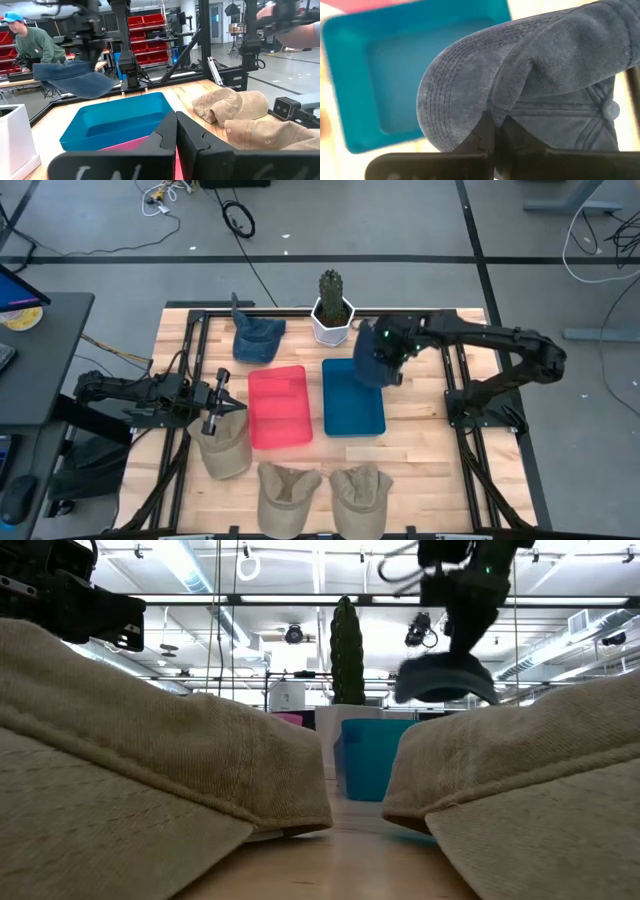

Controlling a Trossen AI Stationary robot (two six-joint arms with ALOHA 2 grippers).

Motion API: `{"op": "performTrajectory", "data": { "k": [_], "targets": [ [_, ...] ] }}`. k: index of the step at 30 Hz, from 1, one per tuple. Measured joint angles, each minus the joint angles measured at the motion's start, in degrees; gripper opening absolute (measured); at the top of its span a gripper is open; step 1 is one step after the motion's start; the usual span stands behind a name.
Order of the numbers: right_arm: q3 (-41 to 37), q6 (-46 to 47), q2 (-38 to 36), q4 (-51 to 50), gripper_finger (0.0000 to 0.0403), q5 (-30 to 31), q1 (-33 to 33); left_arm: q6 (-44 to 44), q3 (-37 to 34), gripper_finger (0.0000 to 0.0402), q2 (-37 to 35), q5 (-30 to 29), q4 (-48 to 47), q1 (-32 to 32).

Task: Pick & Place hat
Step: Put the right blue cap into the blue bin

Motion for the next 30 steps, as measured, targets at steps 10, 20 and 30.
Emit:
{"op": "performTrajectory", "data": {
  "k": [10, 20, 30],
  "targets": [
    [0.0, 4.9, 4.03, 7.58, 0.0, -0.52, 14.52, -0.02, -0.01, 0.0003, 0.0, 0.0, 0.0, 0.01],
    [0.0, 6.71, 12.62, 10.27, 0.0, -1.47, 19.4, -0.02, -0.01, 0.0003, 0.0, 0.0, -0.01, 0.02],
    [0.0, 6.22, 19.29, 12.86, 0.0003, -3.91, 19.44, -0.01, -0.01, 0.0003, 0.0, 0.0, 0.01, -0.01]
  ]
}}
